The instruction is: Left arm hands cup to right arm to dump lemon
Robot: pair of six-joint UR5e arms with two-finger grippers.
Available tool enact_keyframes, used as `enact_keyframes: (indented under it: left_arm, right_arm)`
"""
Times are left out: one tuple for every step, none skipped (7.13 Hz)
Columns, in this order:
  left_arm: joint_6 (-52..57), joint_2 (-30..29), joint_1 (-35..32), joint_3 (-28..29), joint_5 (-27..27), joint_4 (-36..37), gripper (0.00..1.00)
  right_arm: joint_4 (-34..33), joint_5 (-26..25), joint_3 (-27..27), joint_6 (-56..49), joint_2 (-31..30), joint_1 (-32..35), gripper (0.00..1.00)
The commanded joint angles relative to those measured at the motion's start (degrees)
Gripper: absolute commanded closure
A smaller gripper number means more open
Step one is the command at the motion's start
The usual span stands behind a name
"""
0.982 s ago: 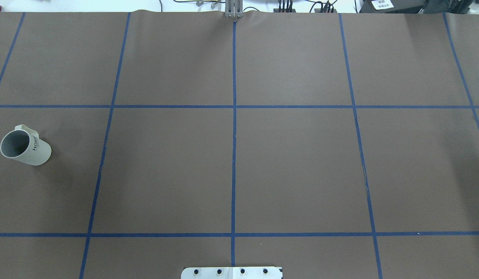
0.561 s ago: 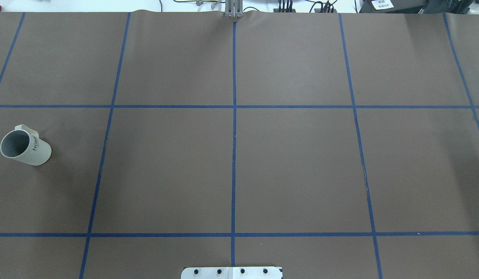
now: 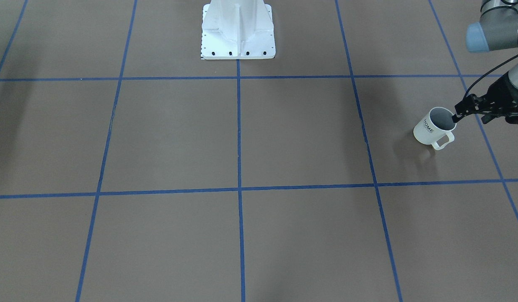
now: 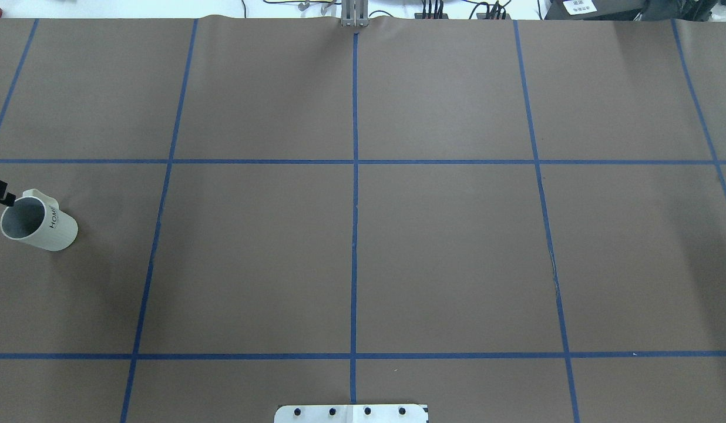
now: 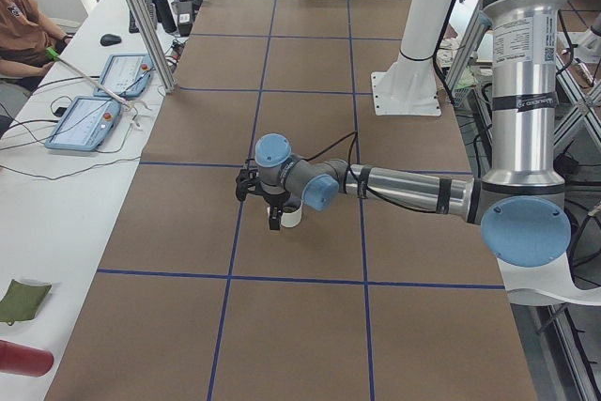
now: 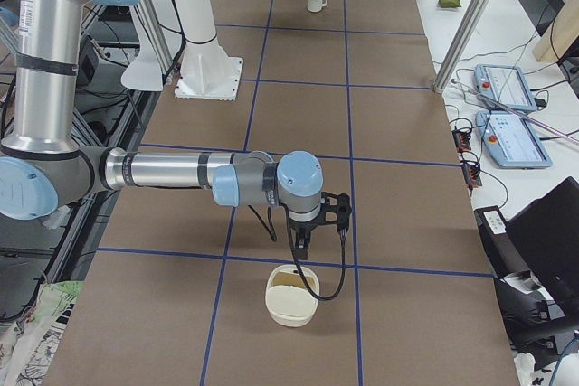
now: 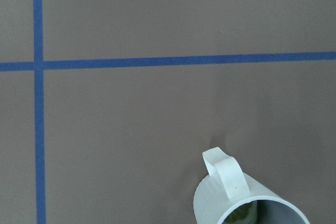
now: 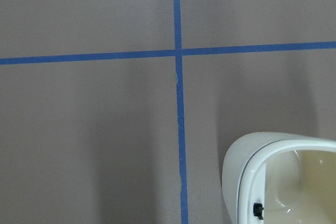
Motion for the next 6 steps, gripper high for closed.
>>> enact_keyframes:
  left_arm:
    - [-1.5,-0.4,4.0,1.2,1.7,-0.1,0.00]
    - [-1.6,-0.6,5.1,1.8,3.0,-0.1,0.16]
    - [-1.3,-0.8,5.2,3.2,3.0,-0.4,0.43]
    - [-1.4,-0.8,5.2,3.3,3.0,-0.3,0.78]
    - [-1.6,-0.8,5.2,2.9,2.7,-0.2,1.00]
    - [-1.9,-0.9,5.1,2.0,2.0,0.1,1.00]
  right_arm:
    - [0.0,0.0,0.1,0.0,-0.2,0.0,0.00]
    - [0.0,0.0,0.1,0.2,-0.1,0.0,0.00]
    - [0.0,0.0,0.3,0.3,-0.1,0.0,0.00]
    - [0.0,0.2,0.5,0.5,0.0,-0.1,0.00]
    - [-0.2,0.0,1.3,0.5,2.6,-0.1,0.00]
    - [-0.3,0.7,0.4,0.6,3.6,-0.1,0.00]
